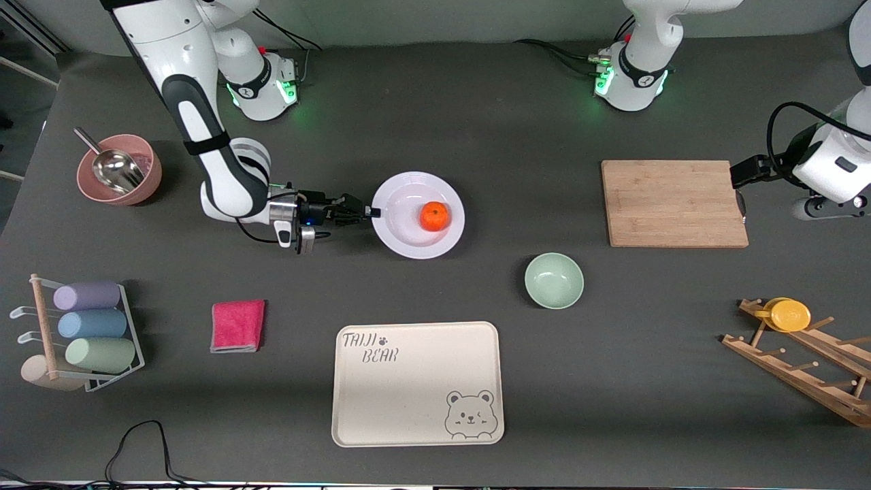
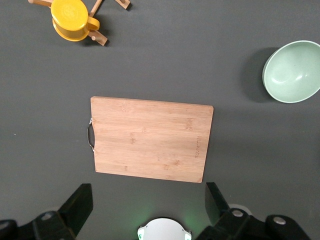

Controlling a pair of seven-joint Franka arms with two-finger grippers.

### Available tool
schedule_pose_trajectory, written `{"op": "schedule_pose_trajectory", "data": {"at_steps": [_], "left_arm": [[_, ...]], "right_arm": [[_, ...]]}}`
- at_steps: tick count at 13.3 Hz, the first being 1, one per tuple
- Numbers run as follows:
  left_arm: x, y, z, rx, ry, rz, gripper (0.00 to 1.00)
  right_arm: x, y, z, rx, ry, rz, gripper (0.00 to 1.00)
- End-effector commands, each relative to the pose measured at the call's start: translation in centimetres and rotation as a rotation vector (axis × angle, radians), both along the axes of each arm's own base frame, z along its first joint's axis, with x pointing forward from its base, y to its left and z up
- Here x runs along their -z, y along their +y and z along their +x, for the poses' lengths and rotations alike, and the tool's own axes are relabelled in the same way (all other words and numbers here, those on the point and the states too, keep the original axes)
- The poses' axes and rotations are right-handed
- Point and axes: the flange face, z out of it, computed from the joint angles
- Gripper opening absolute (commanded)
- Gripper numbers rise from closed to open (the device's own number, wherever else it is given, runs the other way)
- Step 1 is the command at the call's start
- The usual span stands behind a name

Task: Place orange and plate with both arms
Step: 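Grip the plate rim with the right gripper and lift, then carry the plate with the right gripper over the bear tray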

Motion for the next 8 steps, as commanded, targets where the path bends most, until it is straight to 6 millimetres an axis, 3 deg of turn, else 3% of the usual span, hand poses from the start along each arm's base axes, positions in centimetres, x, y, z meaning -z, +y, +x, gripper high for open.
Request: {"op": "schedule_pose_trajectory", "data": {"at_steps": [1, 5, 8], "left_arm": [[0.2, 0.2, -0.2, 0.013, -0.002, -0.003, 1.0], [0.3, 0.2, -0.2, 0.014, 0.0, -0.003, 1.0], [0.5, 0.2, -0.1, 0.014, 0.003, -0.002, 1.0]], "right_arm": [[-2.4, 1.0, 2.0, 0.015, 0.003, 0.043, 0.0], [-7.1, 3.6, 9.0, 0.068, 0.039, 0.084, 0.0], [-9.1, 4.5, 13.5, 0.102, 0.049, 0.102, 0.0]]}}
